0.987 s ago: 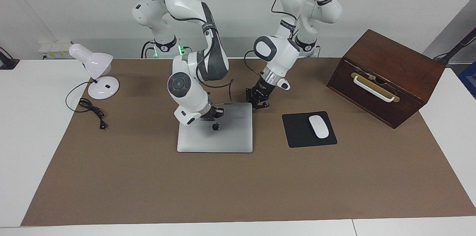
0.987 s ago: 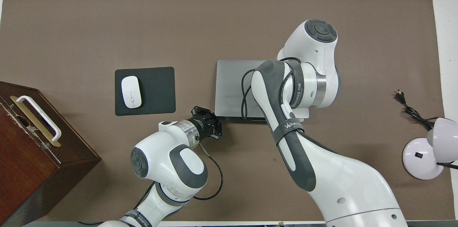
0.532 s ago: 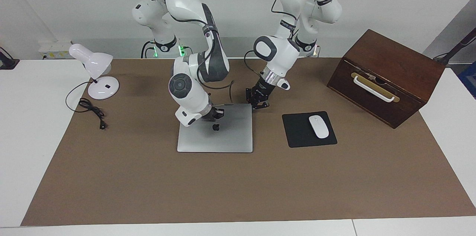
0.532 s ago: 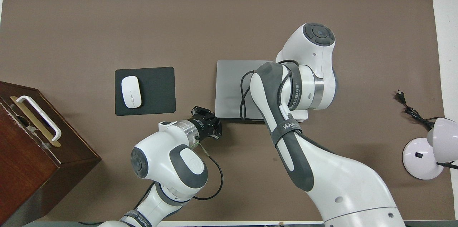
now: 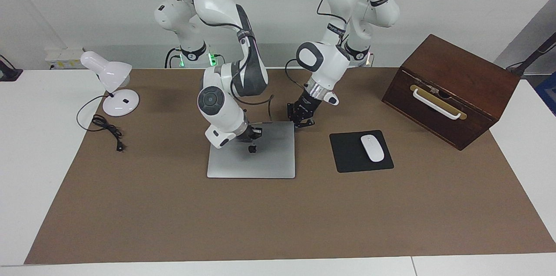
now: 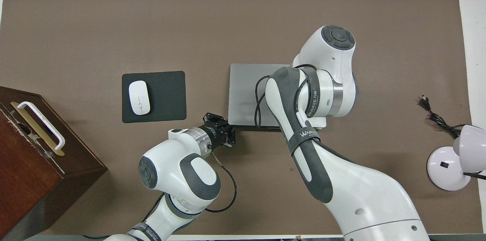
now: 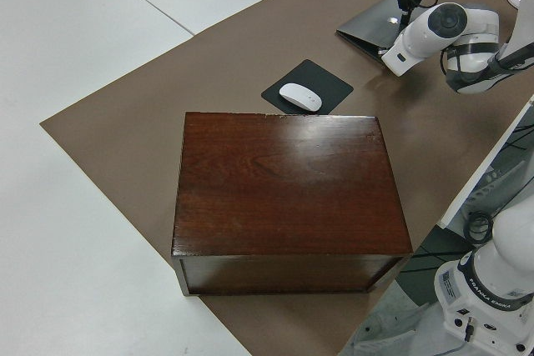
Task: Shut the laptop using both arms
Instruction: 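Press the lowered screen flat onto the keyboard with the right gripper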
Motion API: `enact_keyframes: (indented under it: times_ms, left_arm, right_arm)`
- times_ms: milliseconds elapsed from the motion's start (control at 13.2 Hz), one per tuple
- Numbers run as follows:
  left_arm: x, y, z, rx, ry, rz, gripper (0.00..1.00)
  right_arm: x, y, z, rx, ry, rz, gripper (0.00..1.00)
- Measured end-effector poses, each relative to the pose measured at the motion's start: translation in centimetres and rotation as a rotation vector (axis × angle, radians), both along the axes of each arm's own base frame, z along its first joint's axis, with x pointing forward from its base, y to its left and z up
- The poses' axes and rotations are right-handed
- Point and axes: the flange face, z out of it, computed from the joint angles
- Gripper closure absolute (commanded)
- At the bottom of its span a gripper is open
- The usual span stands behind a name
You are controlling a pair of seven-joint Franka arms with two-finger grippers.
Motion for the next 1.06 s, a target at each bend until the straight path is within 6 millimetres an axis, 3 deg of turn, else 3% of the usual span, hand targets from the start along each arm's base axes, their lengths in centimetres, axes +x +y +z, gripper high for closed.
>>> enact_keyframes:
  times_ms: [608,1063]
  left_arm:
    - [0.0,0.0,0.0,0.000,0.000,0.000,1.00]
    - [0.1,0.2,0.0,-0.003,0.002,0.007,1.00]
  right_arm:
    - [-0.2,0.1,0.3,0.007,0.014,0.006,1.00]
    - [-0.4,-0.7,1.7,0.021,0.040,0.002,1.00]
